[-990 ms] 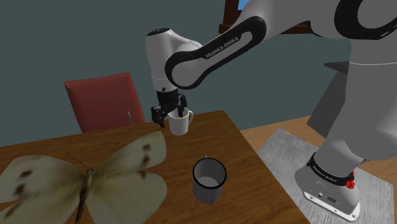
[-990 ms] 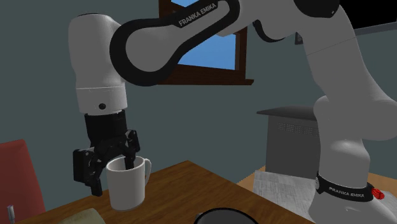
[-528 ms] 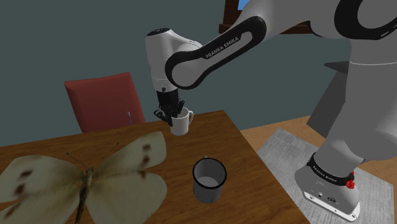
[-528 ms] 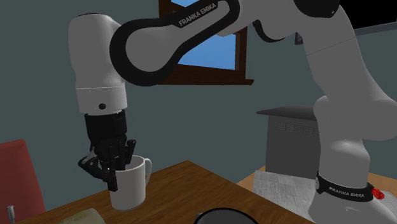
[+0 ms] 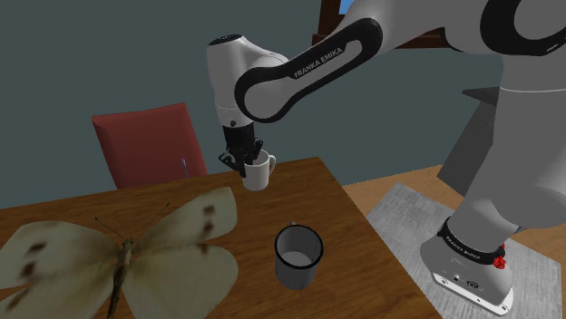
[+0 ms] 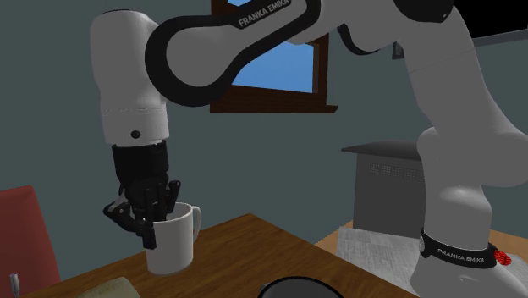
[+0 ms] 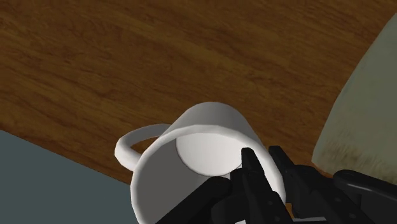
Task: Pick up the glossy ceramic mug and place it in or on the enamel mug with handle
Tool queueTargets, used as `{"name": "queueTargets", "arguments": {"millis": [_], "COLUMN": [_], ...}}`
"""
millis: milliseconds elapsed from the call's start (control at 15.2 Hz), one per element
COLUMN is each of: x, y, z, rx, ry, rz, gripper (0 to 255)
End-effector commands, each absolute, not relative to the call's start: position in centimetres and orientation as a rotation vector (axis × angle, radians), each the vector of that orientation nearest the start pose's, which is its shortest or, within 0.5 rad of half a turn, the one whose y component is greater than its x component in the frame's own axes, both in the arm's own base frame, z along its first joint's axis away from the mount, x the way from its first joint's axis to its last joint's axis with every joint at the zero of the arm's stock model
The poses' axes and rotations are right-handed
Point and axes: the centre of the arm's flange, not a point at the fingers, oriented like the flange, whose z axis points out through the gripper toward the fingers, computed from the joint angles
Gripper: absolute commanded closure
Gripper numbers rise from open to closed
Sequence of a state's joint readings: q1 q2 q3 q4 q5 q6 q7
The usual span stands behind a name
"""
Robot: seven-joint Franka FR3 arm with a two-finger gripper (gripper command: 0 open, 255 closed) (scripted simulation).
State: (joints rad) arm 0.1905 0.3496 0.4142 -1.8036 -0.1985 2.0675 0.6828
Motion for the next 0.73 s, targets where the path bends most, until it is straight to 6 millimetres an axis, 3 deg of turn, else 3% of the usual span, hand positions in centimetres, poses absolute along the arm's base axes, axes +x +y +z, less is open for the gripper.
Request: {"name": "queueTargets", "arguments": {"millis": [0, 660], "x": [53.5, 53.5], "y": [33.4, 33.4], "z": [37.3, 42.6], "rx": [-3.199, -3.199], "ry": [-0.004, -0.004], "rz": [0.034, 0.034], "gripper": [255, 255]}}
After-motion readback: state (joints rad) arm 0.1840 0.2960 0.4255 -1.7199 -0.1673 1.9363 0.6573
